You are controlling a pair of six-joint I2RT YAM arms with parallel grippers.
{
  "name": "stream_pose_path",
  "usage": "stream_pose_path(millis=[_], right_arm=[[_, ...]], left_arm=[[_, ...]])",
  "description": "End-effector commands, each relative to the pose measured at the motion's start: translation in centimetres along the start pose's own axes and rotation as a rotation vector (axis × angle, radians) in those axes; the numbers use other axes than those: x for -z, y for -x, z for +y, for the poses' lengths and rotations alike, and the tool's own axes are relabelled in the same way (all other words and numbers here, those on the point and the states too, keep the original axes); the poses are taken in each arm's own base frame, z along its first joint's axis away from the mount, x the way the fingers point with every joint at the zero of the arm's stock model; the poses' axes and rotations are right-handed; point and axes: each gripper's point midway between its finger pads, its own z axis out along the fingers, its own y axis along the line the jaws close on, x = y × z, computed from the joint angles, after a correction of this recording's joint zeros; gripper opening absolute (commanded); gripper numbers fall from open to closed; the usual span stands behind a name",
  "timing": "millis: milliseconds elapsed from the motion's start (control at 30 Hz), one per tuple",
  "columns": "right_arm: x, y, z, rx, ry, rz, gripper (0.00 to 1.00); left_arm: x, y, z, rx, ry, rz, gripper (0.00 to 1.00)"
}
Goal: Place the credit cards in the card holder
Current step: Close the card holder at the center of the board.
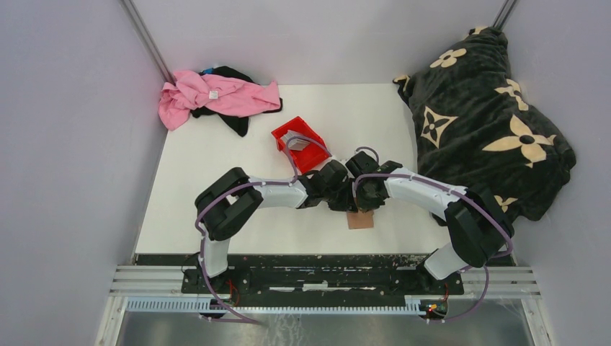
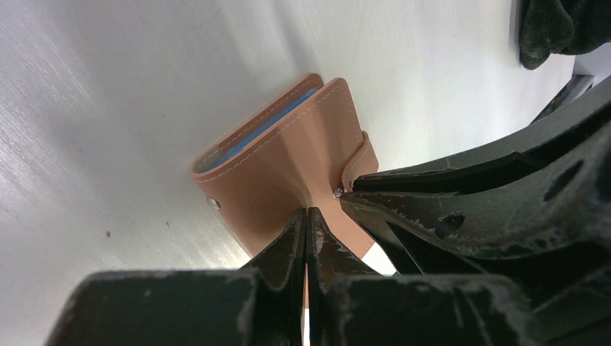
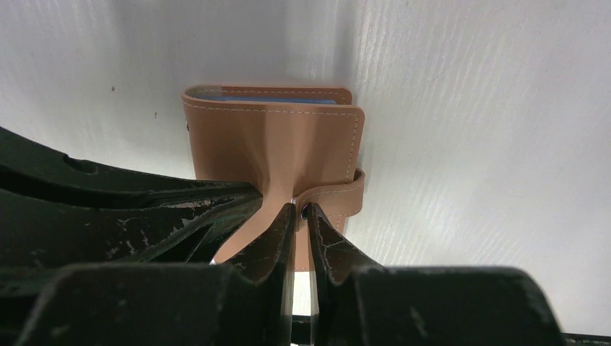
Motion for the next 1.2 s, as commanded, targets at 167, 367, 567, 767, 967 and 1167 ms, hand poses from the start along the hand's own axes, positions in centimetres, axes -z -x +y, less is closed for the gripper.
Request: stream_pose_path(millis=[167,367,567,767,967,1167], right_arm=[[1.0,1.0,1.5,0.01,0.037,-0.039,0.14],[0.9,1.7,1.9,0.014,0.037,-0.047,0.14],[0.7,1.8,1.9,0.017,0.037,-0.048,0.14],[0.6,2.1,2.2,0.02,0.041,-0.048,0.14],[0.4,2.1,2.4,0.026,0.041,-0.038,0.13],[0.1,1.8,2.5,0.032,0.04,-0.026,0.13]], left_arm=[[-0.9,-5.3,4.2,0.038,0.124,0.132,0.03],[-0.9,-5.3,4.2,0.04,0.123,0.133,0.03],[-1.0,-5.4,4.2,0.039,0.121,0.135,0.03],[-1.0,-5.5,4.2,0.038,0.121,0.142,0.03],[-1.1,-5.6,4.3,0.038,0.119,0.146,0.03],[-1.2,-5.8,4.3,0.037,0.115,0.15,0.03]])
